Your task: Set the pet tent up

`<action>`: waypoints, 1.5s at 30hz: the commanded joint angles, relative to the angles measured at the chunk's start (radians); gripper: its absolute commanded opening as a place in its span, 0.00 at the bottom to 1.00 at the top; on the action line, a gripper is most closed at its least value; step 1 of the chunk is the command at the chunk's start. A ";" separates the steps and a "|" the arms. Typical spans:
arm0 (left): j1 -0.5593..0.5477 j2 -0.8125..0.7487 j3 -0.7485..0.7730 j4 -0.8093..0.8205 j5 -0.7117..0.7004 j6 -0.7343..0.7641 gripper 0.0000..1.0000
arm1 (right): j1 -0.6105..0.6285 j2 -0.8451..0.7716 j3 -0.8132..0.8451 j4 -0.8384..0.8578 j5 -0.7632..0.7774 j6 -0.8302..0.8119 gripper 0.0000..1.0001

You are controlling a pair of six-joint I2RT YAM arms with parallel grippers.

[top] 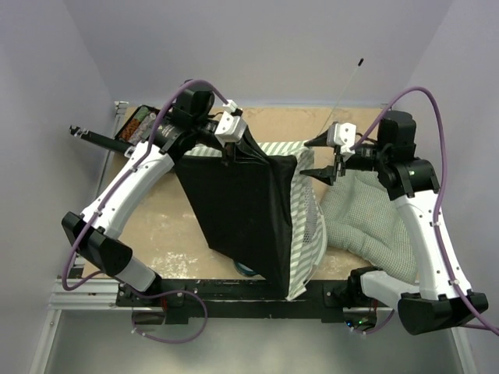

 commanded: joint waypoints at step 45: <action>-0.163 -0.159 -0.261 0.820 -0.386 -0.789 0.71 | 0.107 -0.219 -0.227 0.544 0.278 0.839 0.00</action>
